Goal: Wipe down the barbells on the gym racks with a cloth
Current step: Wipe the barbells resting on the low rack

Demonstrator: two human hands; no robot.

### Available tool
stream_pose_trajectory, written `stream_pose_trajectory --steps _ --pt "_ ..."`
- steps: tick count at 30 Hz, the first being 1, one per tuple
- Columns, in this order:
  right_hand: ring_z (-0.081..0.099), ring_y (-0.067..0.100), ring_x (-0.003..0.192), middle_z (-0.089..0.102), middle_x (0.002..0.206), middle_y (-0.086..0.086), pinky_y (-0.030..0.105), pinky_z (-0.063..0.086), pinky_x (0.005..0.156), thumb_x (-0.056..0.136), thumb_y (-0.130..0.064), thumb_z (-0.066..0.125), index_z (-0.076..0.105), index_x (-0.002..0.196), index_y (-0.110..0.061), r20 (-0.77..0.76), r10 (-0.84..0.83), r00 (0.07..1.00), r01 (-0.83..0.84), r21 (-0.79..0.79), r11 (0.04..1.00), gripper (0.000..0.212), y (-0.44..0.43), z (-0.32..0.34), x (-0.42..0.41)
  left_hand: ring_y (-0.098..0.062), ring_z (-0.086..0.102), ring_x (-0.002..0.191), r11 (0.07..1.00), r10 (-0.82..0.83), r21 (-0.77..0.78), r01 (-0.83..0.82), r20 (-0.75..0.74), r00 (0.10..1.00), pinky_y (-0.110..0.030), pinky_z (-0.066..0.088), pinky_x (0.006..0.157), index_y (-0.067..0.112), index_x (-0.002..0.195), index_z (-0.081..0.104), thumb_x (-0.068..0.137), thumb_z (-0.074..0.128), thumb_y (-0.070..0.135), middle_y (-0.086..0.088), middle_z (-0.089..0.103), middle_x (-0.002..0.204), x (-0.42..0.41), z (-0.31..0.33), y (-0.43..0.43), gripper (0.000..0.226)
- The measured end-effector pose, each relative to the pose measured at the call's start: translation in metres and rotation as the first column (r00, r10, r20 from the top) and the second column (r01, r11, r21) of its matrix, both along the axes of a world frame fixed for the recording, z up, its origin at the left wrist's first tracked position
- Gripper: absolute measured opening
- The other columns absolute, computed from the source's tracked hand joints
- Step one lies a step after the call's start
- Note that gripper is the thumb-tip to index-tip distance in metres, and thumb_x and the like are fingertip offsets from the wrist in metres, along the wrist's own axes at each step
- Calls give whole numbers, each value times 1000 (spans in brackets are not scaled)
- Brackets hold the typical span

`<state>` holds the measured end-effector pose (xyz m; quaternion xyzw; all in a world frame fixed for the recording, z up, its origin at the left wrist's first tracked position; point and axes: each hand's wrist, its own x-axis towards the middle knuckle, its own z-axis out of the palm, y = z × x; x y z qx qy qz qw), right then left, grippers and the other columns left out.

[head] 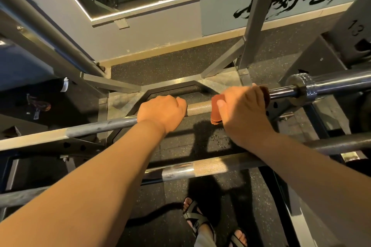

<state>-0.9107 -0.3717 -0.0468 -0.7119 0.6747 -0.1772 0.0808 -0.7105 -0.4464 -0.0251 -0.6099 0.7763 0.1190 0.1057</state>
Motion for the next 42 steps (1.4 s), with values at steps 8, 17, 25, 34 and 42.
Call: stream_pose_trajectory --steps 8,17,25,34,42 --pt "55 27 82 62 97 6 43 46 77 105 -32 44 63 111 -10 -199 350 915 -362 -28 932 30 -18 0 6 -24 55 73 987 83 145 -69 -98 992 -41 46 76 17 75 55 102 26 41 -6 58 77 3 -1 -20 46" --pt "43 20 73 45 78 1 37 36 77 98 -42 27 47 81 -13 -276 4 961 -3 7 1000 38 -12 11 40 -23 49 62 992 39 -117 -49 -87 995 -37 38 66 18 66 51 105 25 43 -1 49 65 3 -4 -7 52" --pt "58 28 81 57 87 5 42 47 78 103 -33 38 58 96 -17 -321 253 913 -253 43 967 27 -19 -1 -12 -18 49 62 992 60 -98 -76 -159 985 -36 38 67 16 68 55 105 27 40 -3 54 68 5 -2 -11 53" --pt "49 25 84 54 93 4 42 37 81 102 -51 32 56 108 -18 -327 59 943 -36 74 997 40 -8 12 64 -19 48 61 986 76 -133 -100 -173 982 -36 36 66 19 70 55 105 26 39 0 52 67 5 -5 -8 50" --pt "54 29 71 63 85 8 37 33 66 100 -45 44 64 98 -12 -220 235 947 -252 -52 966 38 -20 4 34 -29 51 60 902 23 -427 -61 -94 995 -34 32 58 15 78 62 107 30 35 -7 59 71 5 -13 11 47"
